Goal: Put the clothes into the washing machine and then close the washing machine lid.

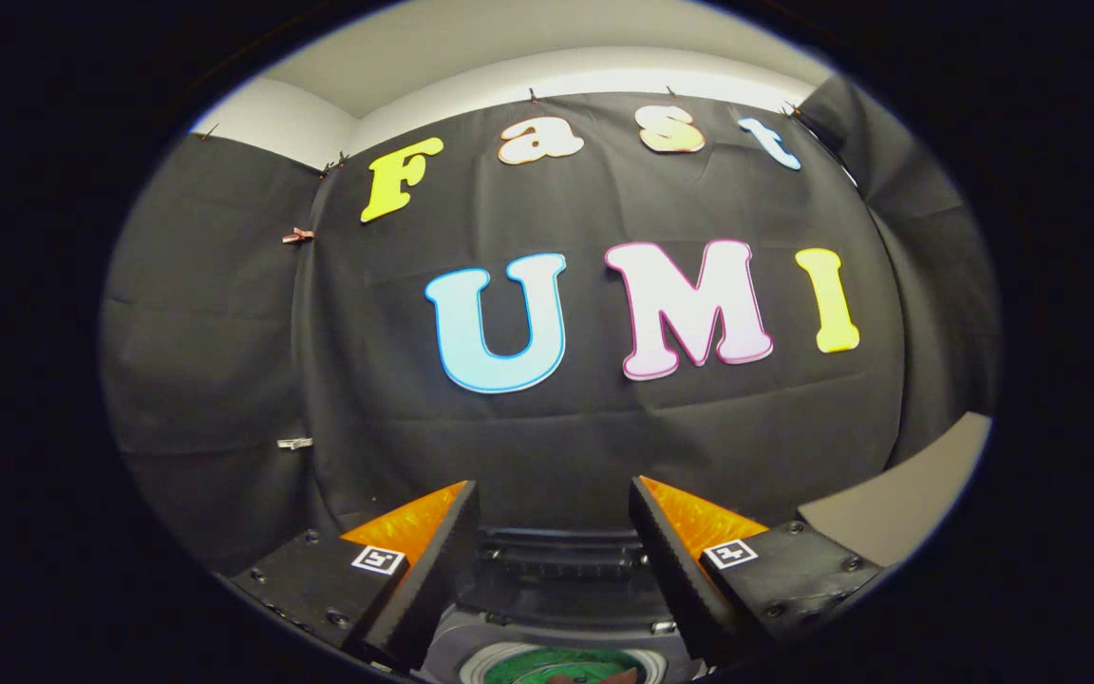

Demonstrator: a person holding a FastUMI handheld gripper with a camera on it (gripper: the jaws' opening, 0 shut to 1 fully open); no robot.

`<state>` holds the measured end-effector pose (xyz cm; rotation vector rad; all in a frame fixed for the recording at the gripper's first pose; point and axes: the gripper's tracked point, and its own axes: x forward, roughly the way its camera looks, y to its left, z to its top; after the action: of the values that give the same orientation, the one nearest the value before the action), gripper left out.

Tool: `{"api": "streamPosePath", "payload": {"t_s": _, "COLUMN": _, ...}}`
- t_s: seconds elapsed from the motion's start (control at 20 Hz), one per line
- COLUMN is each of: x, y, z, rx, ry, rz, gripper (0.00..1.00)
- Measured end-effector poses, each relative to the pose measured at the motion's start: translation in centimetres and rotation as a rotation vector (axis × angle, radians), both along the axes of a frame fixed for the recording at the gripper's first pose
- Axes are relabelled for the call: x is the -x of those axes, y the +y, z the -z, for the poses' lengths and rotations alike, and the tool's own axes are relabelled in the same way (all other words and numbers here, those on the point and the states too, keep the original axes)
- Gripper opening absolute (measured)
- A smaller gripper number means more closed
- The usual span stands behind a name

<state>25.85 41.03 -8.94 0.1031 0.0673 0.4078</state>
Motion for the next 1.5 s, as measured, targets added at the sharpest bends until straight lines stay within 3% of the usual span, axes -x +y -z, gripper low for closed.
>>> {"api": "streamPosePath", "payload": {"t_s": 0.45, "x": -9.6, "y": 2.6, "z": 4.7, "rx": 0.137, "ry": 0.184, "rz": 0.073, "gripper": 0.99}}
{"api": "streamPosePath", "payload": {"t_s": 0.75, "x": -12.8, "y": 1.9, "z": 10.3, "rx": 0.198, "ry": 0.31, "rz": 0.137, "gripper": 0.99}}
{"api": "streamPosePath", "payload": {"t_s": 0.95, "x": -12.6, "y": 1.6, "z": 14.6, "rx": 0.194, "ry": 0.442, "rz": 0.142, "gripper": 0.99}}
{"api": "streamPosePath", "payload": {"t_s": 1.3, "x": -11.4, "y": 1.3, "z": 15.2, "rx": 0.227, "ry": 0.515, "rz": 0.119, "gripper": 1.0}}
{"api": "streamPosePath", "payload": {"t_s": 1.5, "x": -7.8, "y": 0.7, "z": 14.9, "rx": 0.232, "ry": 0.535, "rz": 0.095, "gripper": 1.0}}
